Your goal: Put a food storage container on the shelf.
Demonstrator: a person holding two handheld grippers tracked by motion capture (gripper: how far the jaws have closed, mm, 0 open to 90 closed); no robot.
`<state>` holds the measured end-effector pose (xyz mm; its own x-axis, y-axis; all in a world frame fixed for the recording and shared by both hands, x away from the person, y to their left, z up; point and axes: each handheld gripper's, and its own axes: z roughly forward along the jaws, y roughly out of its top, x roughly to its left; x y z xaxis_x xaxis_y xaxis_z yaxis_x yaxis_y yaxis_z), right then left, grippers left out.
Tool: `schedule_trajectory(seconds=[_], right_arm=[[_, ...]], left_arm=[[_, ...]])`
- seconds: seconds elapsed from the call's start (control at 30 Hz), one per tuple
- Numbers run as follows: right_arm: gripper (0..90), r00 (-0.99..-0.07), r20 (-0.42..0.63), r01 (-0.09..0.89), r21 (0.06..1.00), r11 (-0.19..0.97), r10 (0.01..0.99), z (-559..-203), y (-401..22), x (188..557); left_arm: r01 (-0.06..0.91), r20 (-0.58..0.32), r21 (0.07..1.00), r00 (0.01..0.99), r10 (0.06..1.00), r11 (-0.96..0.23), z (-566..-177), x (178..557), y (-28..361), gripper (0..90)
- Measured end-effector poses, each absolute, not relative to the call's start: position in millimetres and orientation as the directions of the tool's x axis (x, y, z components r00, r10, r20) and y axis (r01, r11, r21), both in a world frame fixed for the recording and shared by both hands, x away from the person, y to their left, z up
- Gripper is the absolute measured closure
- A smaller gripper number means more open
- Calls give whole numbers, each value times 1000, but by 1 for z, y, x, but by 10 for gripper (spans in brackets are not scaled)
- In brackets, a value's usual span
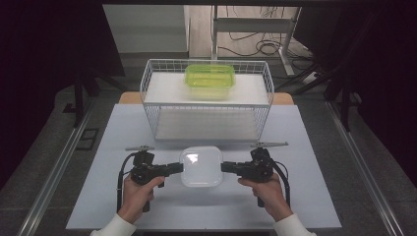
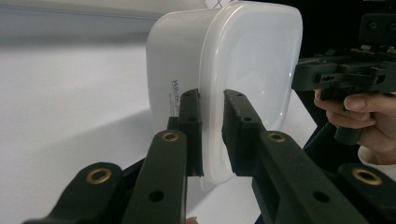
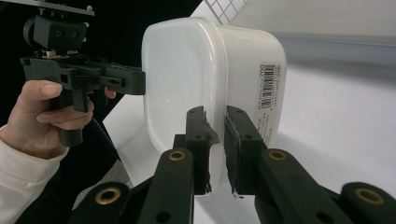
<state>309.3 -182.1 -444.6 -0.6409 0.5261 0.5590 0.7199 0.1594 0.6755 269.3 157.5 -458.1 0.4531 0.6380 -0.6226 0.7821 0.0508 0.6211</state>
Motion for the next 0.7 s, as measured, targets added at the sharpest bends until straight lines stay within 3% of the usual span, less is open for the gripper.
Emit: schedule_trajectory(seconds=[0.7], right_arm=[[797,-685,524,669,728,151,506,-411,-178,318]], left_arm=[[739,-582,673,491,648,44,-423,281,163,775]])
